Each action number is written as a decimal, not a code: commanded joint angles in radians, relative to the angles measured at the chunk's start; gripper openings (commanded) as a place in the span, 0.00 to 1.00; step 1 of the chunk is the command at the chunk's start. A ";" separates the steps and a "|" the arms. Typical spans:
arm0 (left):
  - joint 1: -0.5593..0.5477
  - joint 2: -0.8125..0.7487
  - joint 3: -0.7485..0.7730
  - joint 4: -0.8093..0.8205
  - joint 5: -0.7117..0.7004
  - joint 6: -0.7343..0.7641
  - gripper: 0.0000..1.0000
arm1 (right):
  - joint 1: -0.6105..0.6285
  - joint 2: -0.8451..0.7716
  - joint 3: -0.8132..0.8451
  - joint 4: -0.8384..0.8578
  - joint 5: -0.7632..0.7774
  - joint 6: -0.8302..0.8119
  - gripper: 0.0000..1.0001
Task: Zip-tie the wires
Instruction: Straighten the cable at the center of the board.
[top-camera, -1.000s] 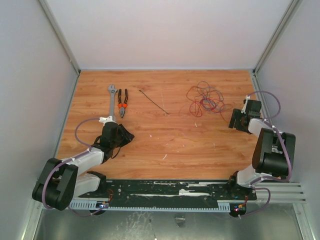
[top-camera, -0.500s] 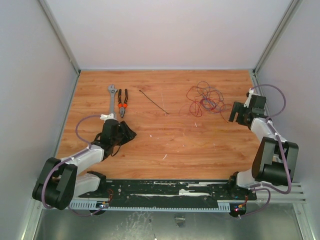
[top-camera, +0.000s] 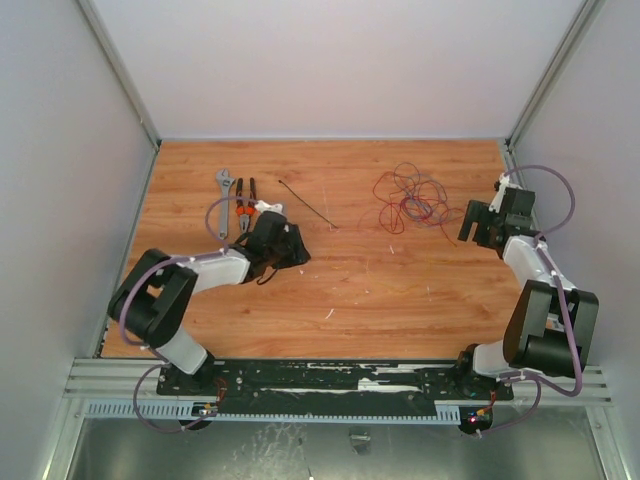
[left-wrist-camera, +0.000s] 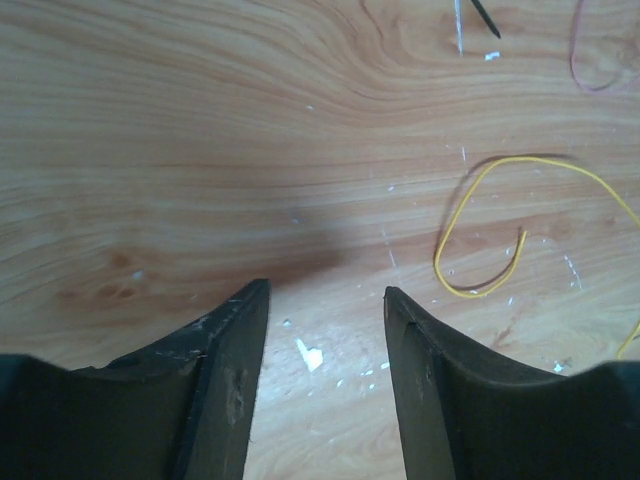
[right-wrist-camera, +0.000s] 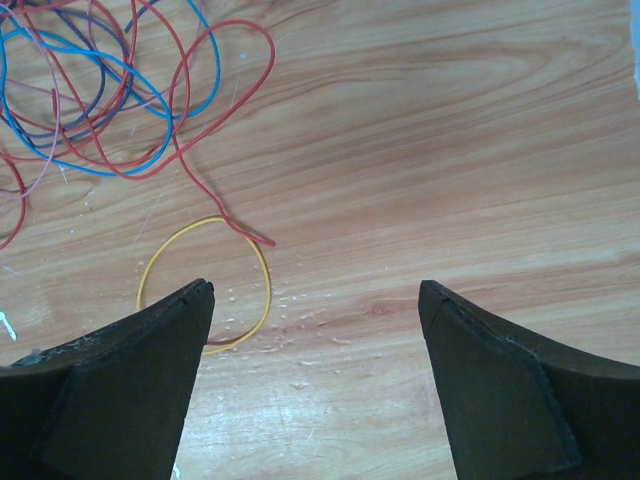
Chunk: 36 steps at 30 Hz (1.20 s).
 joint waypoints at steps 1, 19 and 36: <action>-0.050 0.083 0.071 0.026 -0.029 0.021 0.55 | 0.003 0.001 -0.026 0.027 -0.031 0.008 0.84; -0.185 0.278 0.244 -0.052 -0.172 0.072 0.52 | 0.071 0.106 -0.044 0.056 0.040 0.011 0.79; -0.233 0.327 0.220 -0.138 -0.278 0.111 0.14 | 0.093 0.136 -0.049 0.065 0.098 0.010 0.66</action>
